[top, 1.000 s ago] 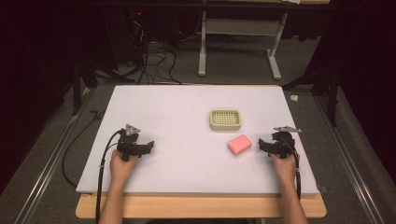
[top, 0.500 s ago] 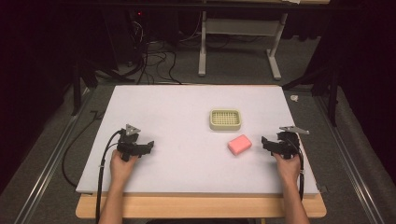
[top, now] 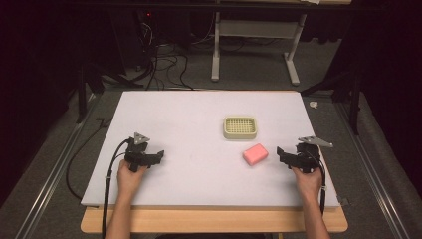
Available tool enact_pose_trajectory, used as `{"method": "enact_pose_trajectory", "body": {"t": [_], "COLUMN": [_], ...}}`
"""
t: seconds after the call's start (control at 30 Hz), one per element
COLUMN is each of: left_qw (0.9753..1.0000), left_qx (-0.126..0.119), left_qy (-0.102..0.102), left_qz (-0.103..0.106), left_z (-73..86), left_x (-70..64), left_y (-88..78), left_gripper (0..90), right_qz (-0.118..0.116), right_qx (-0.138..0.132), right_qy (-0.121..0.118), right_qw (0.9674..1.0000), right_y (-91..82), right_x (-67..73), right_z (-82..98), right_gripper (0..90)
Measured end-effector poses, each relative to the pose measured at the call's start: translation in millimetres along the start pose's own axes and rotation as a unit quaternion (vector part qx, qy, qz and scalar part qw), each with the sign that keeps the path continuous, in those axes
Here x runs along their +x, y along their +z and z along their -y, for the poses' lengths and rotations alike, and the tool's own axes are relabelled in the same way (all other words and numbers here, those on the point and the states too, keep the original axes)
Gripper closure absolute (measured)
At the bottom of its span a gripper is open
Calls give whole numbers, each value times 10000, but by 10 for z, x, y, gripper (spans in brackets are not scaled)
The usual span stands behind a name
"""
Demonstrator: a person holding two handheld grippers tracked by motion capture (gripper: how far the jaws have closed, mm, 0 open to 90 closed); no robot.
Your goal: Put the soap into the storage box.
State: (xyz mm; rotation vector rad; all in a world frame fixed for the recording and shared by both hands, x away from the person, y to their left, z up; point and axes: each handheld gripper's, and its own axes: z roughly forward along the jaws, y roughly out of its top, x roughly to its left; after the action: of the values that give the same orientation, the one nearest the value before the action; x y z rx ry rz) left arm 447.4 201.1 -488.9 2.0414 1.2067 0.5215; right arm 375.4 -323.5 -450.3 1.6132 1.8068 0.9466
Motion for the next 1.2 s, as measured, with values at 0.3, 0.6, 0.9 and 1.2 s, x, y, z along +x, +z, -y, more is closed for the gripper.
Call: {"method": "enact_pose_trajectory", "body": {"t": [0.3, 0.6, 0.9, 1.2], "left_qw": [10000, 10000, 10000, 10000], "left_qx": [0, 0, 2, 12], "left_qy": [1, 0, 5, 14], "left_qz": [-1, 1, -2, 3], "left_z": [0, 0, 0, 0], "left_x": [0, 0, 1, 2], "left_y": [0, 0, 0, -1], "left_gripper": [192, 192, 192, 192], "right_qz": [-224, -461, -585, -738], "right_qx": [-71, -25, 69, 110], "right_qy": [-127, -358, -588, -782], "right_qw": [9996, 9983, 9965, 9941], "right_y": [-126, -167, -114, -76], "right_x": [141, 293, 455, 581], "right_z": [35, 102, 122, 104], "right_gripper": [147, 141, 138, 136]}}
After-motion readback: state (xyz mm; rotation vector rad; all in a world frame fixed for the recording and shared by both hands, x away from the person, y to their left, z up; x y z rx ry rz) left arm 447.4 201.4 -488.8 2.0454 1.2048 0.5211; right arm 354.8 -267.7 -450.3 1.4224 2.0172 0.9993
